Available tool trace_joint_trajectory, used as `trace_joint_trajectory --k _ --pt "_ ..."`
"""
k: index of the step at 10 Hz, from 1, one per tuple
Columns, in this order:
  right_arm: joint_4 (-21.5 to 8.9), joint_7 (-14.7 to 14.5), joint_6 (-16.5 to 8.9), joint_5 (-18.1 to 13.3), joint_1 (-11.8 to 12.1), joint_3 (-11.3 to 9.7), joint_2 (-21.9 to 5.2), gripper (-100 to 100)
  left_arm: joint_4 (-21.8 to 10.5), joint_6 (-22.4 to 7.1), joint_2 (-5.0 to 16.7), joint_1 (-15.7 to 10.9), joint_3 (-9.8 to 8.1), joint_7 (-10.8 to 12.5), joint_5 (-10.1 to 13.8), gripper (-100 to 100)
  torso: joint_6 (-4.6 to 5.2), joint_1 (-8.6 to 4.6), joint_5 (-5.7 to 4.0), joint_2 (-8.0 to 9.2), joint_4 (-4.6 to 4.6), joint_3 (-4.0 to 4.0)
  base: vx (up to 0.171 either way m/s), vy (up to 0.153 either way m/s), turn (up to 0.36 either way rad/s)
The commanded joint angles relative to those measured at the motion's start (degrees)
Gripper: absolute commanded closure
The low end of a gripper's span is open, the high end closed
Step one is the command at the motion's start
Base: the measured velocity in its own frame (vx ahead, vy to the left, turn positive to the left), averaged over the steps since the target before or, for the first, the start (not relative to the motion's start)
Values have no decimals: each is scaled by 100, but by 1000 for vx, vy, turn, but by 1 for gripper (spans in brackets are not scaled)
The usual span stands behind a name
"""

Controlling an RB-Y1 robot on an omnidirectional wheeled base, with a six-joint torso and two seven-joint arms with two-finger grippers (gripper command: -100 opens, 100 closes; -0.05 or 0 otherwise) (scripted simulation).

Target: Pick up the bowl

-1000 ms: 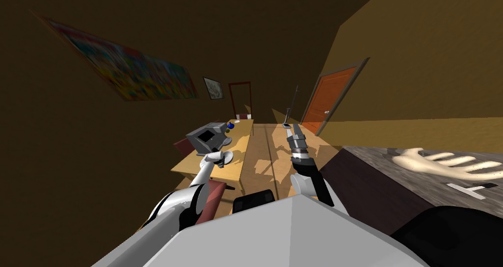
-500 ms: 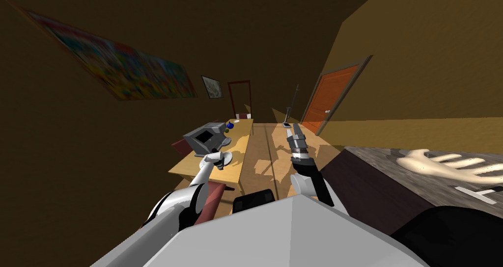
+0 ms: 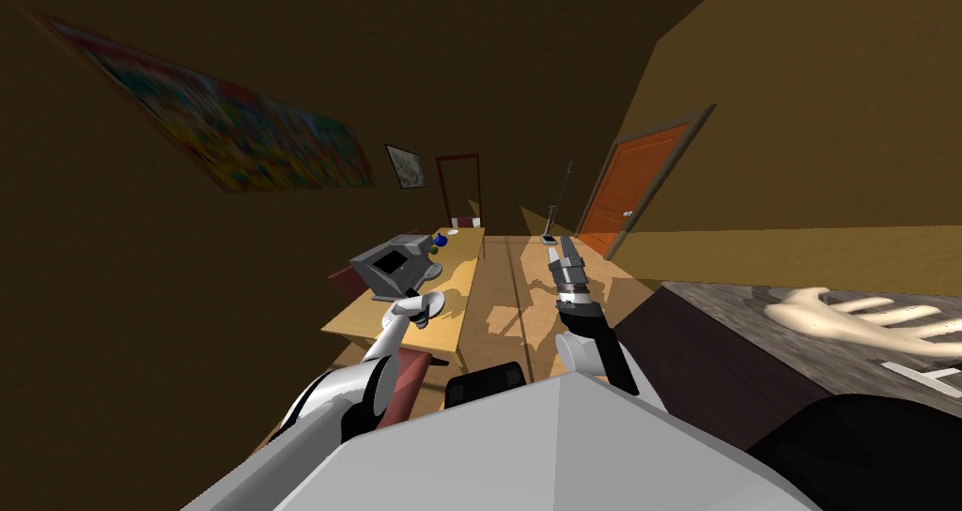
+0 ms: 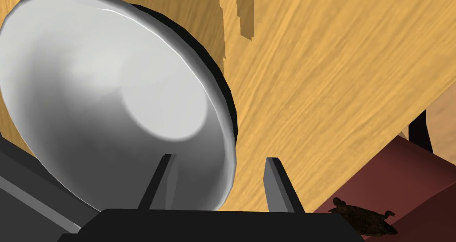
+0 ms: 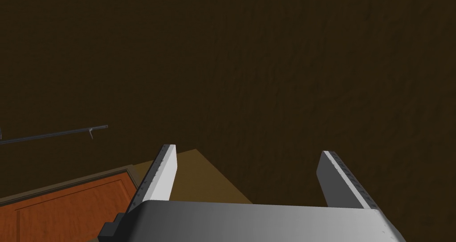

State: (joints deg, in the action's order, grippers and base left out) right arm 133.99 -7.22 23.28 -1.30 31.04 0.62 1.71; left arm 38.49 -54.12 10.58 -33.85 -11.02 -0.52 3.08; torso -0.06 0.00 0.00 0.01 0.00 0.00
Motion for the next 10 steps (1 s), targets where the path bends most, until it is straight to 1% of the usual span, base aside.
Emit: trace_joint_trajectory --k 1,4,5,6,7,8,9,10 --pt "0 0 0 0 0 0 0 0 0 0 0 0 0 0 0 100 0 0 0 0 0 0 0 0 0" --pt "0 0 0 0 0 0 0 0 -6 -12 -6 5 0 -1 4 100 0 -1 -2 -2 3 0 0 0 0" --pt "0 0 0 0 0 0 0 0 -6 -11 -7 5 0 -1 4 0 0 -1 -3 -2 3 1 0 0 0" --pt "0 0 0 0 0 0 0 0 55 -179 32 -118 -28 -10 2 100 0 -1 -3 -2 4 1 -4 2 -20" --pt "0 0 0 0 0 0 0 0 98 -261 44 -155 -39 -15 4 100 2 -1 -6 -3 8 3 -16 3 -9" --pt "0 0 0 0 0 0 0 0 98 -261 44 -155 -39 -15 4 100 2 -2 -5 2 8 5 -19 2 0" --pt "0 0 0 0 0 0 0 0 20 -186 48 -174 -39 -19 6 100 1 -3 -5 6 8 7 -7 0 -1" --pt "0 0 0 0 0 0 0 0 35 -206 46 -173 -38 -15 5 0 0 -3 -5 4 7 6 0 0 0"
